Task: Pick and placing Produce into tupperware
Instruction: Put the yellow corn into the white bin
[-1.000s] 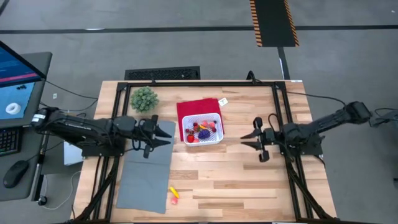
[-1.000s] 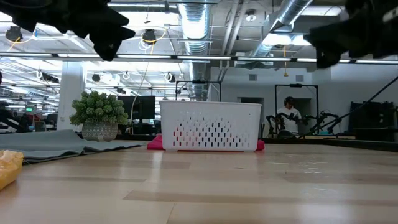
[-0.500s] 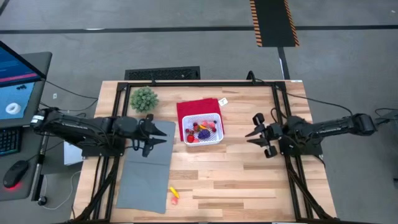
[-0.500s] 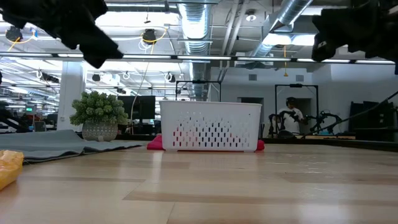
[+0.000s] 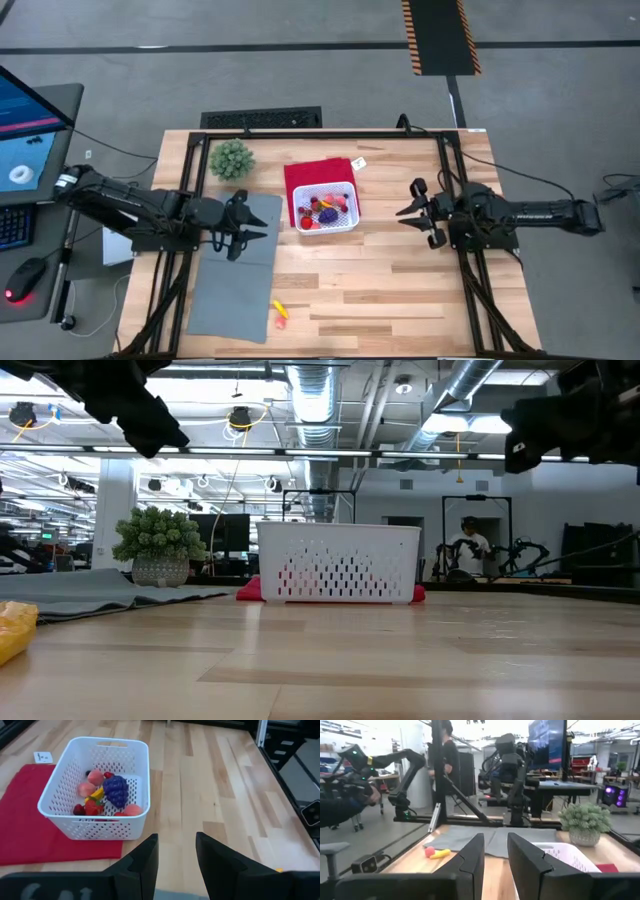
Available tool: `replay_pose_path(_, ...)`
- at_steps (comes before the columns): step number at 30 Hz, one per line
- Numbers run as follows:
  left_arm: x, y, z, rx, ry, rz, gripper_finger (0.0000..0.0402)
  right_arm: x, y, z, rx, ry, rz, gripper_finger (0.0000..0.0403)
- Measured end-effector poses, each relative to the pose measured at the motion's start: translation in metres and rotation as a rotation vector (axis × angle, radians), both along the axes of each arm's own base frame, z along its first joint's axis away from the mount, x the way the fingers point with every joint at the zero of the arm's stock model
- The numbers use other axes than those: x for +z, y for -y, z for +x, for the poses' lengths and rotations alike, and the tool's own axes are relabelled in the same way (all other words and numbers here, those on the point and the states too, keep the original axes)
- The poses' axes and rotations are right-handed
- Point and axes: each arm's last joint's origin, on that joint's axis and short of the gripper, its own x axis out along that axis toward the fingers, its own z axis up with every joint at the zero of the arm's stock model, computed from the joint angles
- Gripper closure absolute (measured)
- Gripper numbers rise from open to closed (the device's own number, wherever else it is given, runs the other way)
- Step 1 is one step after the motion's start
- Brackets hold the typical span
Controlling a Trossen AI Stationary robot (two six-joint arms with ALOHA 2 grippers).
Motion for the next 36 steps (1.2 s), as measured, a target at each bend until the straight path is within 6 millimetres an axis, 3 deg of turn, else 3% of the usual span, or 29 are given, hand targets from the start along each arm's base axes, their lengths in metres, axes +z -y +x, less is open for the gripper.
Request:
replay_pose_path(8,-0.002,0.005,0.000,0.026,-0.013,-0.002,0.0281,-0.006,-0.004,-0.012,0.019,-0.063,0.036,0.0296)
replay_pose_path(17,-0.035,0.013,0.009,0.038,-0.283,-0.055,0.0281,-0.012,-0.010,-0.019,0.064,-0.111,0.050,0.0296)
replay_pose_path(29,-0.054,0.070,0.025,-0.232,-0.381,-0.014,0.0281,-0.012,-0.010,-0.018,0.055,-0.132,0.116,0.0296)
replay_pose_path(36,-0.046,0.107,0.046,-0.331,-0.380,0.051,0.0281,-0.012,-0.010,-0.018,0.057,-0.139,0.142,0.0296)
